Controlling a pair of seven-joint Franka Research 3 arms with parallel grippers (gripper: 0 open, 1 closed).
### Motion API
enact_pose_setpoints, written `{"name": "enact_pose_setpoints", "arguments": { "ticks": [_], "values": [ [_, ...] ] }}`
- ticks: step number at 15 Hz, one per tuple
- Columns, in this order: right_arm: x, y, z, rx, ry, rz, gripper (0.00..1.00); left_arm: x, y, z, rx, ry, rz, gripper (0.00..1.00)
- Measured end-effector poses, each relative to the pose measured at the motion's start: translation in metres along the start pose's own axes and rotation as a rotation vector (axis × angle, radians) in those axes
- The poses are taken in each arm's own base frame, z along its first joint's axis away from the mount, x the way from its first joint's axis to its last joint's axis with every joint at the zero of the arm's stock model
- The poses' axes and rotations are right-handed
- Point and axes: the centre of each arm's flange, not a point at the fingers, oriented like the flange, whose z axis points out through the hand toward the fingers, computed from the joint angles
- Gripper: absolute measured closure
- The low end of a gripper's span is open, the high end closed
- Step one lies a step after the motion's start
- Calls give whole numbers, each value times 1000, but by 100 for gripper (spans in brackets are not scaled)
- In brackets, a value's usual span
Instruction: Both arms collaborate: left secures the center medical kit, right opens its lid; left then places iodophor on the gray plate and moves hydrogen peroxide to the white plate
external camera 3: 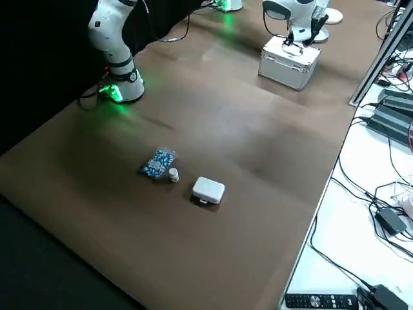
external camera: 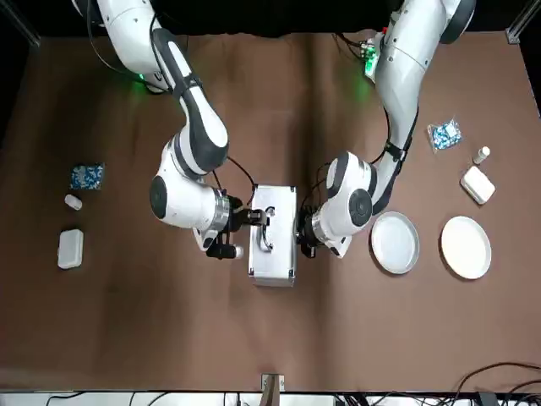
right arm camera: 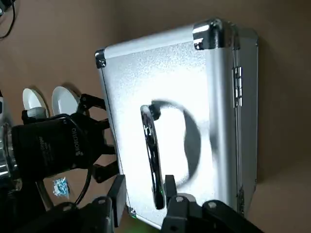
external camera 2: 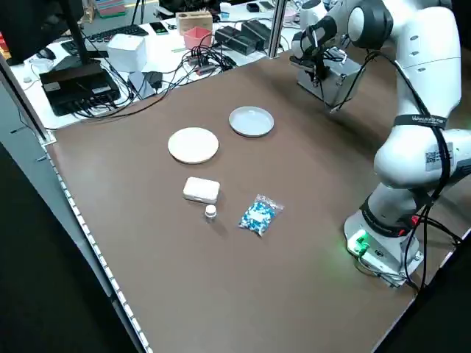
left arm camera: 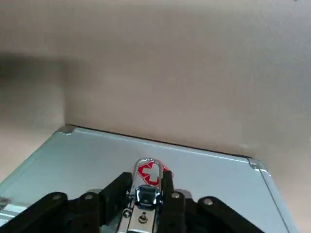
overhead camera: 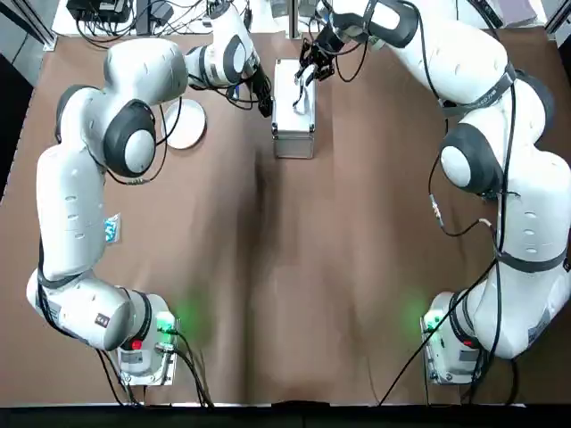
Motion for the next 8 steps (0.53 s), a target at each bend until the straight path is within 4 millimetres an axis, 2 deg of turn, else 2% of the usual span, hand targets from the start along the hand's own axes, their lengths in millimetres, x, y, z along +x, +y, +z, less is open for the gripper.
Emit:
{"name": "enact_pose_setpoints", "arguments": {
  "ticks": [8],
  "values": [
    [1,8,15,-13,-15,-42,63,0,0,0,-1,-1,1,68]
  ]
}}
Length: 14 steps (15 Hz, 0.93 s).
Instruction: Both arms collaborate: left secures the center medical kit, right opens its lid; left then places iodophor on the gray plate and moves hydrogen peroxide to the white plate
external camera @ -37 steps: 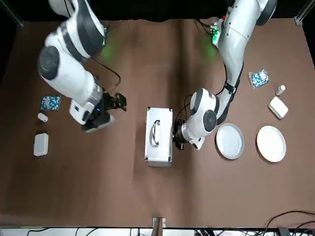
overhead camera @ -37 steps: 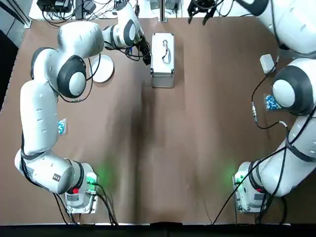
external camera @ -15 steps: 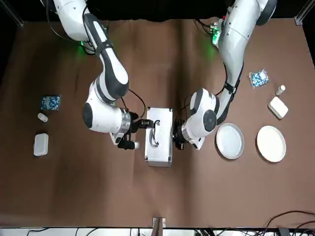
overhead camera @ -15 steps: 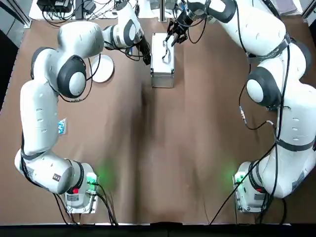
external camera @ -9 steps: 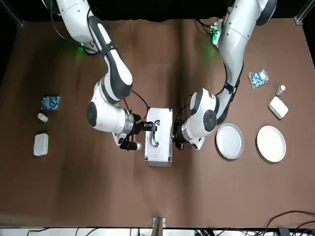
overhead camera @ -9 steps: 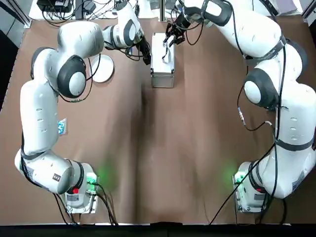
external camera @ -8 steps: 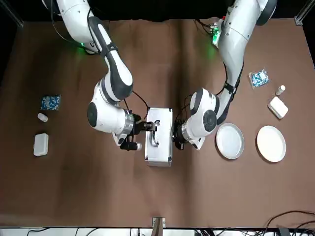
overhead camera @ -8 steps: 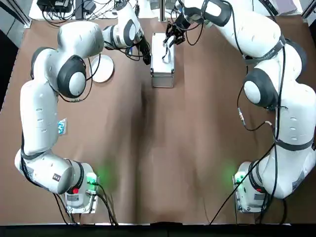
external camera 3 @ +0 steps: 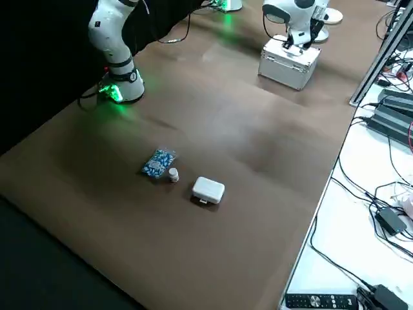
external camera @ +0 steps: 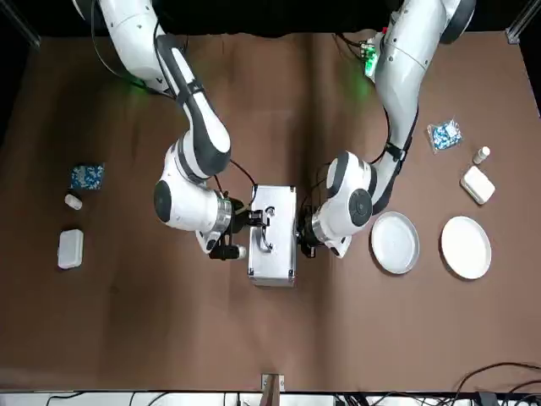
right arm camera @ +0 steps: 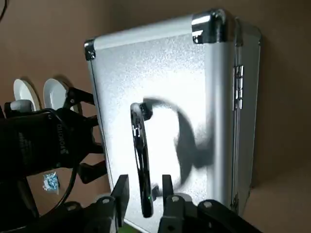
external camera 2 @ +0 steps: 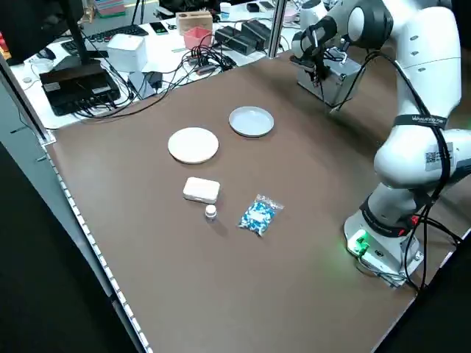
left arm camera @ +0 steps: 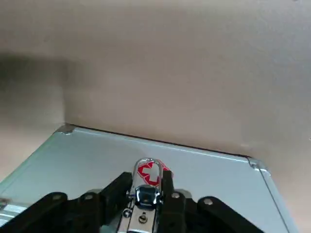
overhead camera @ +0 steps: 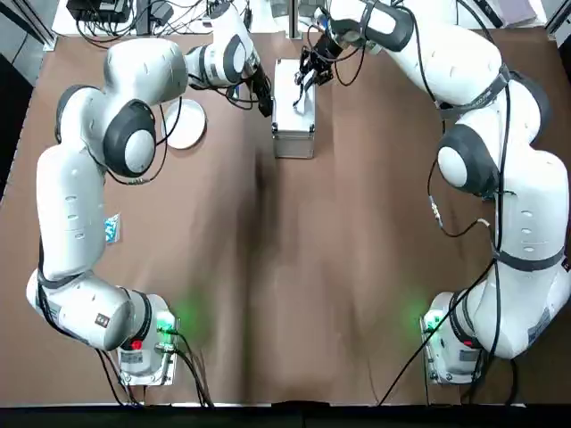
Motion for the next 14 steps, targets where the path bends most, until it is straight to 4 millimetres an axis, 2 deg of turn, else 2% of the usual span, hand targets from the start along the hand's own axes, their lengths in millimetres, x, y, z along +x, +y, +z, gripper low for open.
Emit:
{"name": "enact_pose_setpoints", "arguments": {
  "ticks": [5,6,11,12,14],
  "values": [
    [-4,1,16,-12,-18,-20,67,0,0,0,0,0,0,68],
    [-4,0,16,-13,-19,-22,73,0,0,0,0,0,0,68],
    [-5,-1,16,-12,-18,-27,82,0,0,0,0,0,0,68],
    [-5,-2,16,-10,-16,-28,87,0,0,0,-1,0,0,68],
    [-5,-3,15,-9,-16,-29,87,0,0,-1,-1,-1,-1,68]
  ]
}}
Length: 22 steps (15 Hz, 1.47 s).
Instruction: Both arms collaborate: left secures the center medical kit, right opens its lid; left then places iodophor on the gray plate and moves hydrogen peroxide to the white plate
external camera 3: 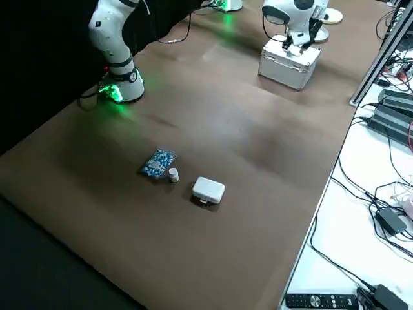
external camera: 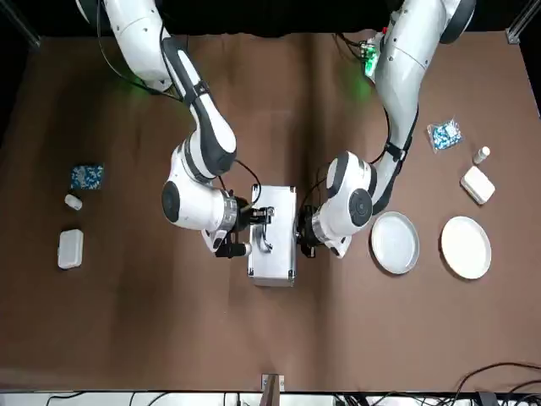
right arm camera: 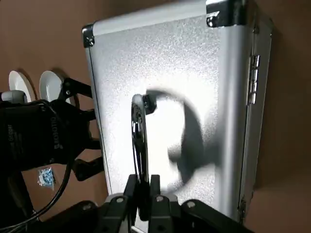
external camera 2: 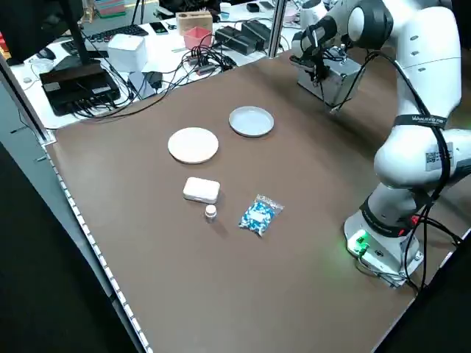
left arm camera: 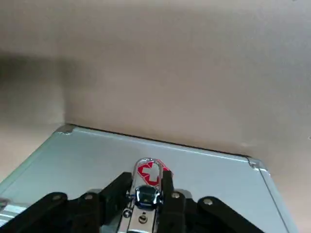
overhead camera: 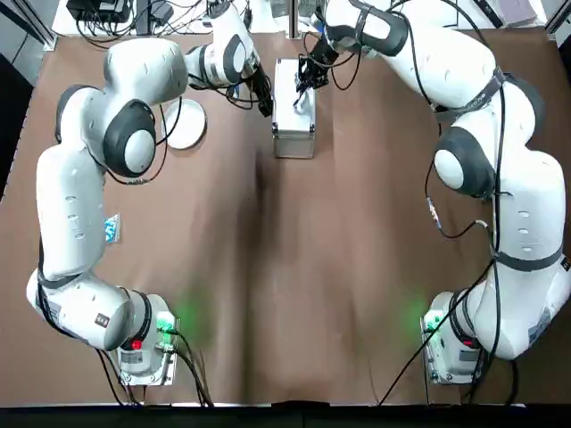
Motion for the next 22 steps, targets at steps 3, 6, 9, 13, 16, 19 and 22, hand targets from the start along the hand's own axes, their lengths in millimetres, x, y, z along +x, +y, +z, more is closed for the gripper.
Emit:
{"name": "enact_pose_setpoints", "arguments": {
  "ticks": [3,6,9,13,16,19,22],
  "values": [
    [0,0,0,5,-1,4,87,0,0,0,0,0,-1,68],
    [3,4,-1,39,-9,32,87,0,0,0,0,0,-1,68],
    [3,5,-2,46,-14,38,87,1,0,0,0,1,-3,68],
    [4,6,-6,49,-35,41,87,0,0,0,0,1,-5,68],
    [6,8,-11,56,-49,46,87,0,0,0,0,0,-4,68],
    [7,9,-15,59,-59,47,87,0,0,0,0,0,-6,68],
    [9,11,-21,62,-78,49,87,-1,0,-1,0,0,-7,68]
  ]
}}
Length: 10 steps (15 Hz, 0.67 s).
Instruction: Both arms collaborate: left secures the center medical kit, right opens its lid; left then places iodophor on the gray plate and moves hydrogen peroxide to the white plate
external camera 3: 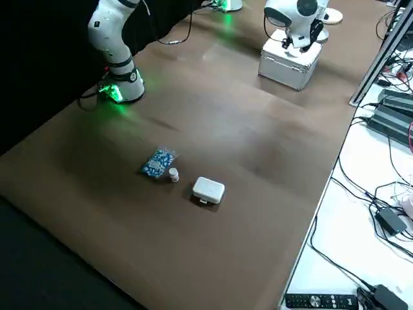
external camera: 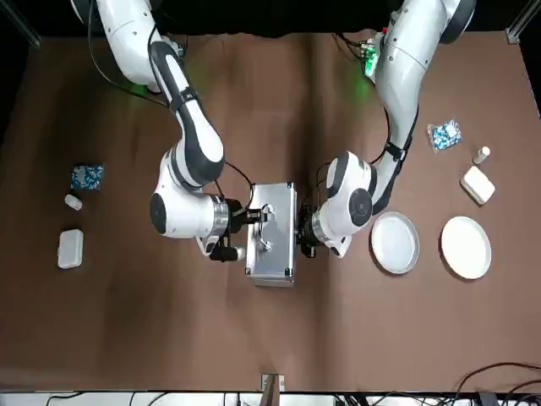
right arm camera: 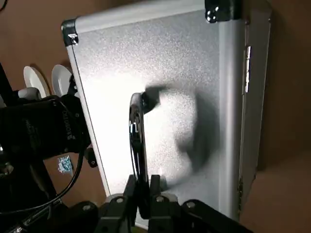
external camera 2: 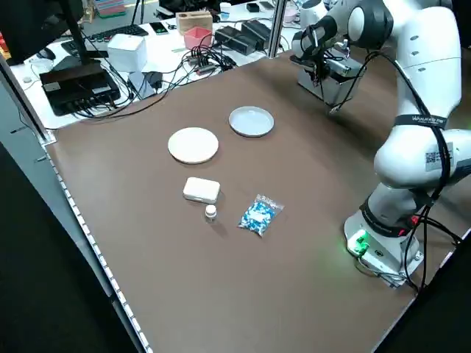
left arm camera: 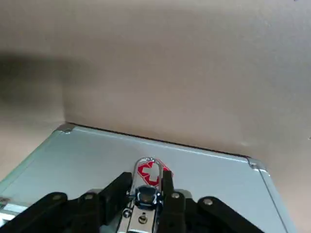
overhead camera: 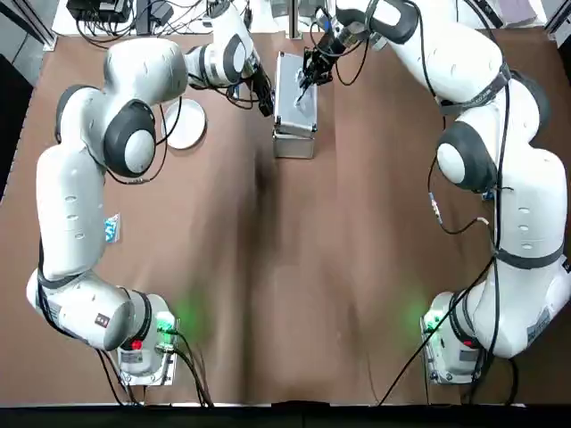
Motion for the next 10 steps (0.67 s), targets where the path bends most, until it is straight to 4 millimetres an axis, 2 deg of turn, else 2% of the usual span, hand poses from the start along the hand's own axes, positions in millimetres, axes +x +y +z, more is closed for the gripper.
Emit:
{"name": "enact_pose_setpoints", "arguments": {
  "ticks": [10],
  "values": [
    [3,11,-29,1,-54,10,87,-1,0,0,0,-1,-1,68]
  ]
}}
